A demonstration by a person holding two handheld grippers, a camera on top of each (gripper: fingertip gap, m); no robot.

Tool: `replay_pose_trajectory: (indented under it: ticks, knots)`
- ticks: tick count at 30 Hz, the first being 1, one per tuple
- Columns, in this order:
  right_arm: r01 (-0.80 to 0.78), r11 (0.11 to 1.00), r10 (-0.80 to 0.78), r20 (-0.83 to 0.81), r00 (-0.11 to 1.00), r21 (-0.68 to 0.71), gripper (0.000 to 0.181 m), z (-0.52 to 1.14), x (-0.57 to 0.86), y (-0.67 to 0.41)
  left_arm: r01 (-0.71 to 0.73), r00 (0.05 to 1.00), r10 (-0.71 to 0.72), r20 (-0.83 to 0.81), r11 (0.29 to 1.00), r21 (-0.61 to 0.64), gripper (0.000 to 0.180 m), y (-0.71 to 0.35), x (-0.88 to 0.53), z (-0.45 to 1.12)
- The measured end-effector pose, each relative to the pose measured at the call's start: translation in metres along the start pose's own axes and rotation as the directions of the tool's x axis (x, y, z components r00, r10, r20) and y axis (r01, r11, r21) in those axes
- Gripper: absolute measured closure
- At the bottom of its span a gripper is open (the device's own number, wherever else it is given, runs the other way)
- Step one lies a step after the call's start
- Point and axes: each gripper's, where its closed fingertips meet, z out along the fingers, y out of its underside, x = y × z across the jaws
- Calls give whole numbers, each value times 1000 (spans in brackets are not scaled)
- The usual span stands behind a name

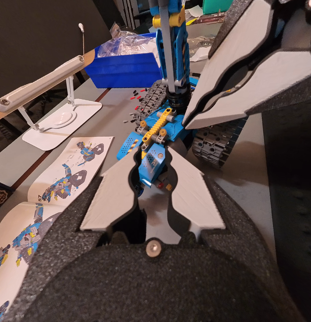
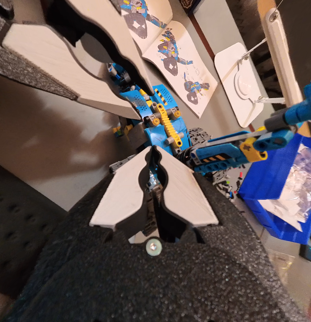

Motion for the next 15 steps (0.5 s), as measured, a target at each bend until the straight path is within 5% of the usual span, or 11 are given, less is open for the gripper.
replay_pose_trajectory:
  ticks: [8,15]
  knots:
    - [-75,995,73,28,997,63,181,-9,6,0,-37,999,37,-1,999,-18,163,0,5,1]
    - [117,990,-114,-41,993,77,181,-13,0,1,-181,981,182,73,983,-15,154,-12,0,-7]
